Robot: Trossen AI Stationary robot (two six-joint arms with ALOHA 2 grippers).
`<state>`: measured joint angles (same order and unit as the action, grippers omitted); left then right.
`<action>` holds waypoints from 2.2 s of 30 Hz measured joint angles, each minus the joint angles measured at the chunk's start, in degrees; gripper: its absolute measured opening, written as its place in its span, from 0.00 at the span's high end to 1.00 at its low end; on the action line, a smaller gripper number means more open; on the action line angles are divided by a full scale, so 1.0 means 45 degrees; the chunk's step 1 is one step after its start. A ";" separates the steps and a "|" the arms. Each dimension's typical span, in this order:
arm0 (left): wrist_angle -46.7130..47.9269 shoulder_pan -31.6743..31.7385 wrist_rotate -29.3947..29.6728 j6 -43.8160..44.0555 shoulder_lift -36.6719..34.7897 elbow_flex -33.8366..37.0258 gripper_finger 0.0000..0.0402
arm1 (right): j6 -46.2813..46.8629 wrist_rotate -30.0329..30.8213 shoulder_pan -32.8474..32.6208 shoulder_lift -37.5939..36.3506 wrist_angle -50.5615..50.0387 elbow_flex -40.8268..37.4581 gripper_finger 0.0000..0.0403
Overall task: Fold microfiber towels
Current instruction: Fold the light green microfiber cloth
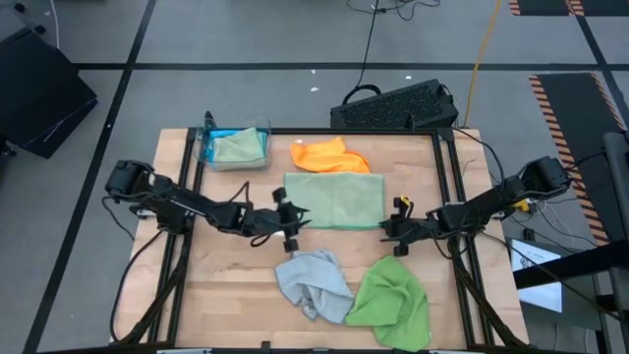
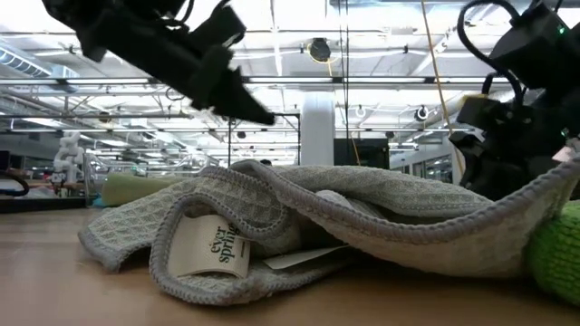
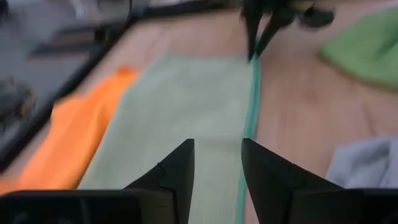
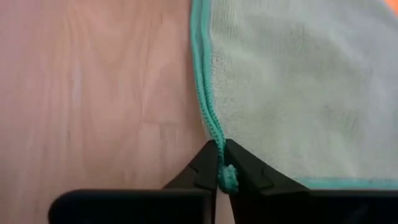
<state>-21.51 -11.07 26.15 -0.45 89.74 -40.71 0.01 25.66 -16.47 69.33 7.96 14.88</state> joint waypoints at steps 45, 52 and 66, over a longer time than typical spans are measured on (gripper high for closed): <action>-0.1847 0.1138 -0.1112 -0.1316 0.6547 -0.6600 0.32 | -0.2543 -0.0401 0.1336 -0.0852 0.1070 0.2197 0.99; 0.0877 0.1278 -0.0040 -0.0623 0.6854 -0.8139 0.46 | -0.2885 -0.0414 0.1363 -0.0842 0.0542 0.2939 0.99; 0.1655 0.1000 -0.0015 -0.0770 0.6785 -0.8131 0.97 | -0.2825 -0.1381 0.1389 -0.1022 -0.0454 0.3005 0.91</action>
<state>-14.06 -6.57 26.08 -3.92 120.27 -77.30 -12.71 19.44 -10.22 64.73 5.91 28.40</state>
